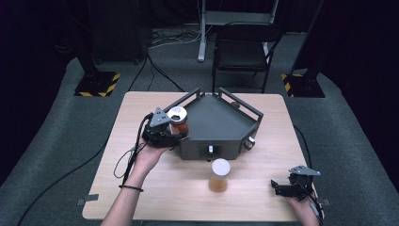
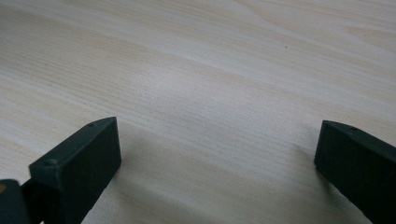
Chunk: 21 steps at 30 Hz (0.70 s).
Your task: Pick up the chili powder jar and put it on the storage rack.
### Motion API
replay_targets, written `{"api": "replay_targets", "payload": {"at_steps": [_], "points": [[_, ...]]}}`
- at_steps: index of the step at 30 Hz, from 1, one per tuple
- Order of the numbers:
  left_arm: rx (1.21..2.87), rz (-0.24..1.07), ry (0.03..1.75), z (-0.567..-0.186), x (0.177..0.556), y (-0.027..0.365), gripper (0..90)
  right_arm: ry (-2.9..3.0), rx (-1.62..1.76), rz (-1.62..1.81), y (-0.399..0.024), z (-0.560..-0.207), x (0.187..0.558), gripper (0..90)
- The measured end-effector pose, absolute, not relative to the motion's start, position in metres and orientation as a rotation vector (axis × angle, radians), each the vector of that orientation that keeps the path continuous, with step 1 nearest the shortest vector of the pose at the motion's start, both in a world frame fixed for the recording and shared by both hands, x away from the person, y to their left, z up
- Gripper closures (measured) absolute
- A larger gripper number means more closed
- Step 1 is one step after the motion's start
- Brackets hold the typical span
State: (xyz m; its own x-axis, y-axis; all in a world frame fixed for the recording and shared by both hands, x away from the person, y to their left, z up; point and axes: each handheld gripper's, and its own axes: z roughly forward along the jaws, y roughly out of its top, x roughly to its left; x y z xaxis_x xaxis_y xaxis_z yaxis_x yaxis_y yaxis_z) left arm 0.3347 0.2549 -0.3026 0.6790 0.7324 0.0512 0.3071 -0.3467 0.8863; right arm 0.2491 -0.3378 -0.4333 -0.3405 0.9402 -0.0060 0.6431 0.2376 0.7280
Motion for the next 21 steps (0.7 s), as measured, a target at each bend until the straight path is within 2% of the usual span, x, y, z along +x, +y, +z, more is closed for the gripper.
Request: {"api": "replay_targets", "payload": {"at_steps": [21], "points": [[1.955,0.534,0.894,-0.316,0.369,0.224,30.3,2.070,1.447,0.890,-0.338,-0.433,0.249,0.0]]}}
